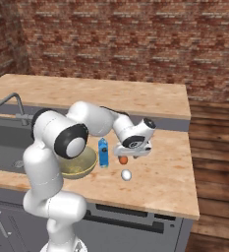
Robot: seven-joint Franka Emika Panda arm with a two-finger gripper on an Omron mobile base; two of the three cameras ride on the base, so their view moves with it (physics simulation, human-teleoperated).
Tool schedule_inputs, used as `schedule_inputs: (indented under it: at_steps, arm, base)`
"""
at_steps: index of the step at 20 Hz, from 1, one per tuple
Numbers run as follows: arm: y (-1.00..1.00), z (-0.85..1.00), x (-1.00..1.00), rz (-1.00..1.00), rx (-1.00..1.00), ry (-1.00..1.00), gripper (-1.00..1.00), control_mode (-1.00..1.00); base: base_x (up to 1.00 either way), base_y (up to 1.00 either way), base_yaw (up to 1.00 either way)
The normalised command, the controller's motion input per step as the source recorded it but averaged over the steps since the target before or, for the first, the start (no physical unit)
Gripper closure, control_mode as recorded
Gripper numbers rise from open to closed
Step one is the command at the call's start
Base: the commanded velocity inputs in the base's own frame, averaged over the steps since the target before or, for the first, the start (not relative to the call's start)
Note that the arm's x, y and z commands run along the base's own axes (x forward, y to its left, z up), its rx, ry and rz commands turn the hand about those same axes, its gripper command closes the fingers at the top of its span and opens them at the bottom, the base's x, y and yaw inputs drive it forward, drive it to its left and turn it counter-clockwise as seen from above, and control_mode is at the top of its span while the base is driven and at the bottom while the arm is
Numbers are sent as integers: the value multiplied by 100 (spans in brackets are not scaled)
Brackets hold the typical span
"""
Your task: Gather the eggs and milk located in the vicinity of the sink area and place them right next to the bowl.
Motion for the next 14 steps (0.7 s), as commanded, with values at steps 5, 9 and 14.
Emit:
schedule_inputs:
  at_steps: [5, 9, 14]
  arm:
    - [10, -16, 2, 0, 0, 0, -100, -100]
    - [6, -13, 3, 0, 0, 0, -100, -100]
    - [6, -15, 0, 0, 0, 0, -100, -100]
  base:
    - [0, 0, 0]
    - [0, 0, 0]
    - [0, 0, 0]
